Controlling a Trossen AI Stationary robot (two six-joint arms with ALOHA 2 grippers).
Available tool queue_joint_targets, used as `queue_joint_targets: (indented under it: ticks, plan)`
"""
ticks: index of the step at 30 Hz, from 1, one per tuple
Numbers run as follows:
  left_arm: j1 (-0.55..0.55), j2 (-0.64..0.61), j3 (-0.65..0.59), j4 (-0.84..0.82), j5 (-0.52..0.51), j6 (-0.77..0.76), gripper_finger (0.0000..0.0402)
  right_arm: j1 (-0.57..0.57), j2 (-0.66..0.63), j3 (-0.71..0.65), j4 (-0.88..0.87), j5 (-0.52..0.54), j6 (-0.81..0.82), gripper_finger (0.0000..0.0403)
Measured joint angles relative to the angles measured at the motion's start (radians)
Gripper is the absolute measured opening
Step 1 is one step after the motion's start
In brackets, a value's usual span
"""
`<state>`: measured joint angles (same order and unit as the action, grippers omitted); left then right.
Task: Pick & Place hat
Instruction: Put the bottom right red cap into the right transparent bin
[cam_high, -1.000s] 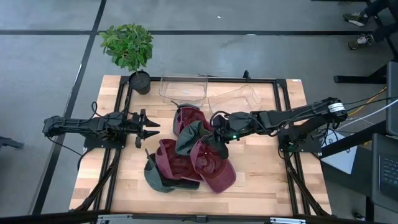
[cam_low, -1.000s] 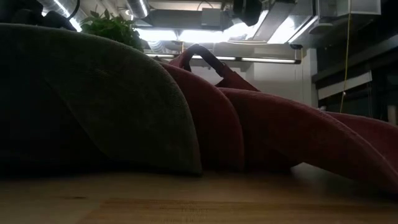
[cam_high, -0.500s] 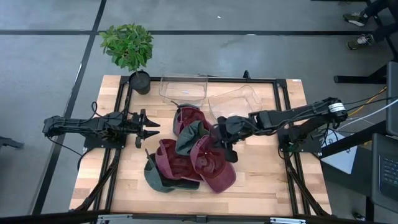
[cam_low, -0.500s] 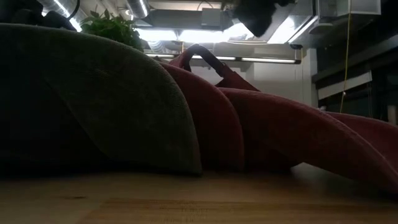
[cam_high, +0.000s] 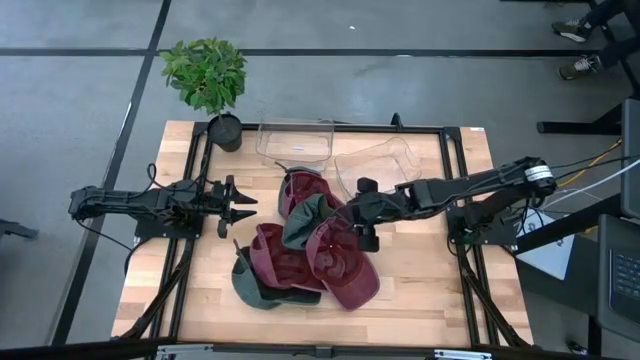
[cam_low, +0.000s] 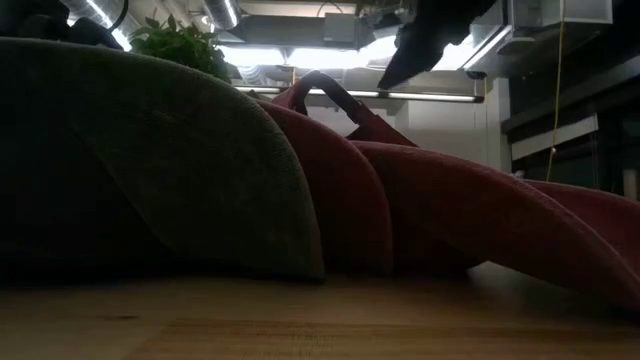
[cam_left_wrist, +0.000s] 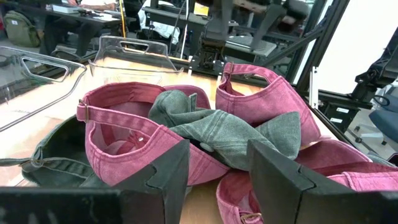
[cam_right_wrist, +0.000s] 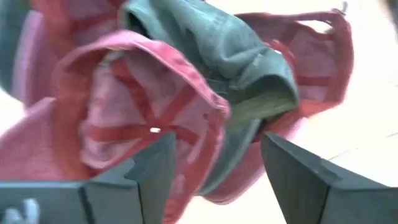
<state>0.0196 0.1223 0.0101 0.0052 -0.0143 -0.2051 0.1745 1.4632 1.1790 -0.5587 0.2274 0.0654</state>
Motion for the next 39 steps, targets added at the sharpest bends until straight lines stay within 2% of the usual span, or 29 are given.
queue_joint_targets:
  ticks: [7, 15, 20, 27, 28, 33, 39]
  plan:
    - [0.0, 0.0, 0.0, 0.0, 0.0, 0.0, 0.0157, 0.0, 0.079, 0.0, 0.008, 0.012, -0.025, 0.0253]
    - [0.0, 0.0, 0.0, 0.0, 0.0, 0.0, 0.0157, 0.0, 0.162, 0.0, 0.018, -0.011, -0.025, 0.0234]
    - [0.0, 0.0, 0.0, 0.0, 0.0, 0.0, 0.0157, 0.0, 0.181, 0.0, 0.018, -0.011, -0.023, 0.0179]
    - [0.0, 0.0, 0.0, 0.0, 0.0, 0.0, 0.0157, 0.0, 0.168, 0.0, 0.01, -0.01, 0.001, 0.0026]
    - [0.0, 0.0, 0.0, 0.0, 0.0, 0.0, 0.0157, 0.0, 0.166, 0.0, 0.002, -0.01, 0.009, 0.0017]
    - [0.0, 0.0, 0.0, 0.0, 0.0, 0.0, 0.0157, 0.0, 0.14, -0.001, -0.027, 0.052, 0.054, 0.0027]
    - [0.0, 0.0, 0.0, 0.0, 0.0, 0.0, 0.0157, 0.0, 0.048, -0.001, -0.021, 0.163, 0.031, 0.0013]
